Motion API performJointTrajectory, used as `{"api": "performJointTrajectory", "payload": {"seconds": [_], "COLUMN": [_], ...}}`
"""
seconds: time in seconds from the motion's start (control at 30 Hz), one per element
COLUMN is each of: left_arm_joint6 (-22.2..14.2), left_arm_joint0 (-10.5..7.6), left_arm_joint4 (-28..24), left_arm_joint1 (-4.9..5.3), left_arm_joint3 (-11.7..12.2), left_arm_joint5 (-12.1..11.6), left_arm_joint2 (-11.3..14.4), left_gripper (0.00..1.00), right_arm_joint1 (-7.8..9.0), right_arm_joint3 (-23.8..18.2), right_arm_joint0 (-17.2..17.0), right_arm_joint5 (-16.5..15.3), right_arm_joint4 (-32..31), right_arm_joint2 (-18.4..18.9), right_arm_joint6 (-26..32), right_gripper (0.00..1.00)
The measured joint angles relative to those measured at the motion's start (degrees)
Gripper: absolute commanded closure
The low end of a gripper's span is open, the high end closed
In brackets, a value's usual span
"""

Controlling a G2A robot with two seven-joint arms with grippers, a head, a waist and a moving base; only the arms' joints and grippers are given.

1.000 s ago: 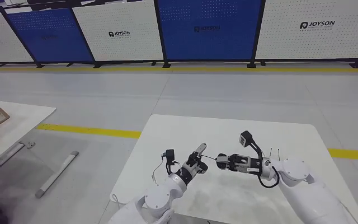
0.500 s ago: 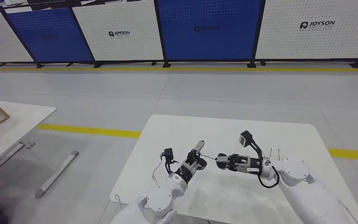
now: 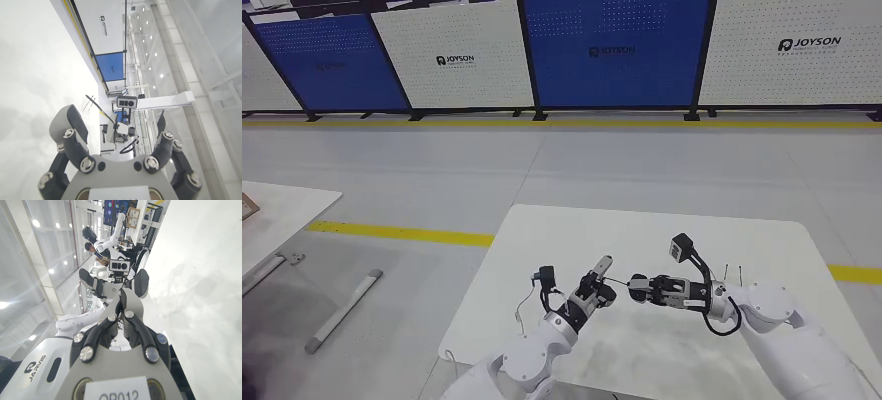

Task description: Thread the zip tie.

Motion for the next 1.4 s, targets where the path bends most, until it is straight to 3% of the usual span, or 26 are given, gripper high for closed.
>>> {"api": "performJointTrajectory", "payload": {"seconds": [0.13, 0.2, 0.43, 0.93, 0.97, 1.0, 1.4], "left_arm_joint6": [-0.68, -1.19, -3.95, -5.49, -5.48, -5.43, -3.41], "left_arm_joint0": [0.16, 0.24, 0.96, 1.40, 1.40, 1.40, 2.36], "left_arm_joint4": [0.11, 0.29, 1.66, 3.39, 3.71, 3.96, 5.89], "left_arm_joint1": [-0.14, -0.22, -0.24, -0.67, -0.71, -0.75, -1.16], "left_arm_joint3": [-0.13, -0.14, -0.41, -0.45, -0.40, -0.38, -0.52], "left_arm_joint5": [0.93, 1.22, -0.11, 0.30, 0.29, 0.30, 1.34], "left_arm_joint2": [-0.28, -0.33, -1.20, -2.11, -2.15, -2.17, -2.97], "left_gripper": [0.94, 1.00, 1.00, 1.00, 1.00, 1.00, 1.00], "right_arm_joint1": [0.00, 0.00, 0.00, 0.00, 0.00, 0.00, 0.96], "right_arm_joint3": [0.00, 0.00, 0.00, 0.00, 0.00, 0.00, -2.02], "right_arm_joint0": [0.00, 0.00, 0.00, 0.00, 0.00, 0.00, -3.01], "right_arm_joint5": [0.00, 0.00, 0.00, 0.00, 0.00, 0.00, -0.39], "right_arm_joint4": [0.00, 0.00, 0.00, 0.00, 0.00, 0.00, -0.29], "right_arm_joint2": [0.00, 0.00, 0.00, 0.00, 0.00, 0.00, 4.23], "right_arm_joint6": [0.00, 0.00, 0.00, 0.00, 0.00, 0.00, -2.33], "right_gripper": [1.00, 1.00, 1.00, 1.00, 0.71, 0.02, 0.00]}}
